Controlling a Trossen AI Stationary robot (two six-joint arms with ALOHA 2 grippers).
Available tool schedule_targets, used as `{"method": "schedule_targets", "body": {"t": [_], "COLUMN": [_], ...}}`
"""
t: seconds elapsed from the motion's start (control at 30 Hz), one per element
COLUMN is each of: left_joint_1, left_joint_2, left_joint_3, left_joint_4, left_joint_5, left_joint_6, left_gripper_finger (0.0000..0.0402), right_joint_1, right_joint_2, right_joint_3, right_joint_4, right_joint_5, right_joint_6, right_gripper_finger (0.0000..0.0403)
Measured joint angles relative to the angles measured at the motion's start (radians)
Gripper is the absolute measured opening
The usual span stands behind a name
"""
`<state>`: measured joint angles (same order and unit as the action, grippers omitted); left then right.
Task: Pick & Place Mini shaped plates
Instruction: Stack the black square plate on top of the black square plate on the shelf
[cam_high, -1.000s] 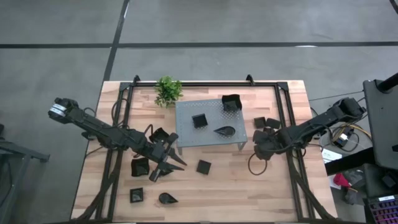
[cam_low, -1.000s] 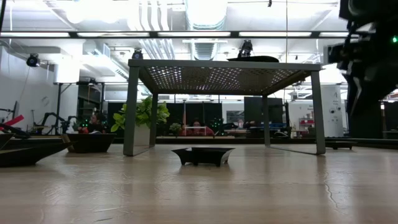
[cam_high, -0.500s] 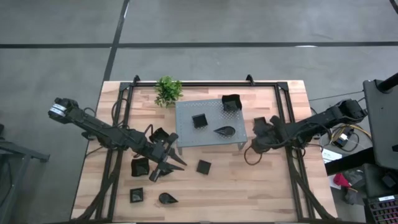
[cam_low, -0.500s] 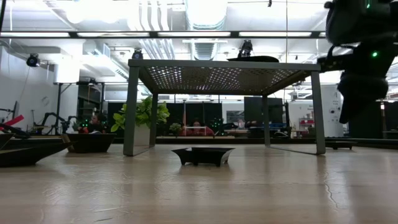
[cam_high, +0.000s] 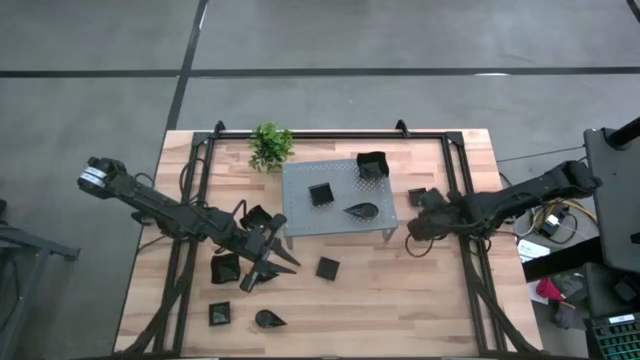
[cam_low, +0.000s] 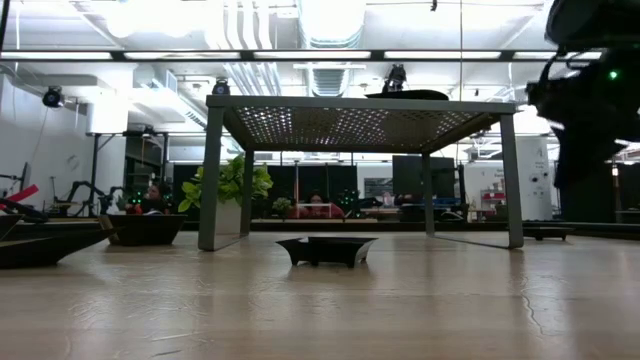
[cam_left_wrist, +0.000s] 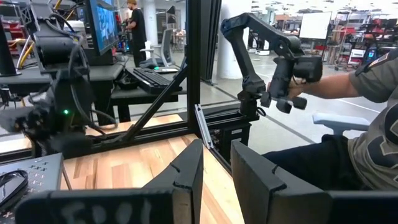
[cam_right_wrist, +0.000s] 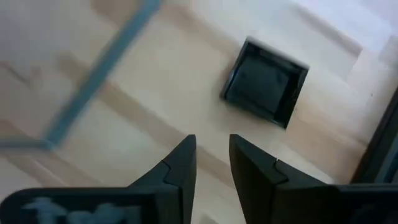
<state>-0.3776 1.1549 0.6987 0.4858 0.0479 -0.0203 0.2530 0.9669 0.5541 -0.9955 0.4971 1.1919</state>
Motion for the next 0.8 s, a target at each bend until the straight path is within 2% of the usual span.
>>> {"method": "schedule_targets", "body": {"t": [0.1,0.37,0.8], "left_joint_1": [0.000,0.000,0.000], "left_joint_2": [0.000,0.000,0.000], "left_joint_3": [0.000,0.000,0.002], "left_joint_4": [0.000,0.002,0.022], "left_joint_5": [0.000,0.000,0.000], "left_joint_6": [0.002,0.004,-0.002], "left_gripper_finger": [0.0078,0.0078,0.0078], "right_joint_1": [-0.032,-0.202,-0.570], "right_joint_2": [-0.084,-0.249,-0.198], "right_joint_3": [0.002,0.001,-0.013], "right_joint_4": [0.006,0.008,0.021], "right_joint_5": [0.054,0.033,-0.158], "right_joint_6": [0.061,0.095,-0.064], "right_gripper_finger": [0.0081,0.0077,0.0139]}}
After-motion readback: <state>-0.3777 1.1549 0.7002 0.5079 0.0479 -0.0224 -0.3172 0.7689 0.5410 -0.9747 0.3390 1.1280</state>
